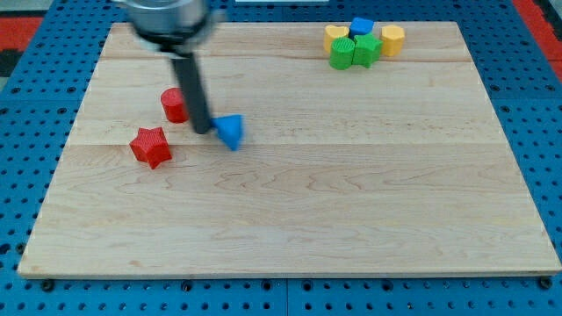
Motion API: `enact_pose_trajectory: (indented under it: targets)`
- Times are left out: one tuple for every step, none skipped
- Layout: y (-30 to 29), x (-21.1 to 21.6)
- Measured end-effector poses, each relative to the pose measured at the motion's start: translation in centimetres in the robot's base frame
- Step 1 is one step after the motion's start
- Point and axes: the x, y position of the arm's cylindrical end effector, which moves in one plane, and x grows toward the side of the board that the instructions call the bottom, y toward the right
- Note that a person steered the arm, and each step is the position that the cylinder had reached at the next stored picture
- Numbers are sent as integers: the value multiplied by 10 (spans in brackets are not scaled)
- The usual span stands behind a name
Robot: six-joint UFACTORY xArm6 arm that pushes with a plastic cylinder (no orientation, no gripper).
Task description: Push the red star right at the bottom right of the red circle
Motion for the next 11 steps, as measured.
enact_pose_trajectory:
  targets:
    - [56,1]
    - [10,29]
    - [32,76]
    - [54,74]
    - [-49,92]
    - [-130,64]
    - [-87,42]
    - [6,21]
    - [-35,43]
    - [-125,21]
    - [-105,-15]
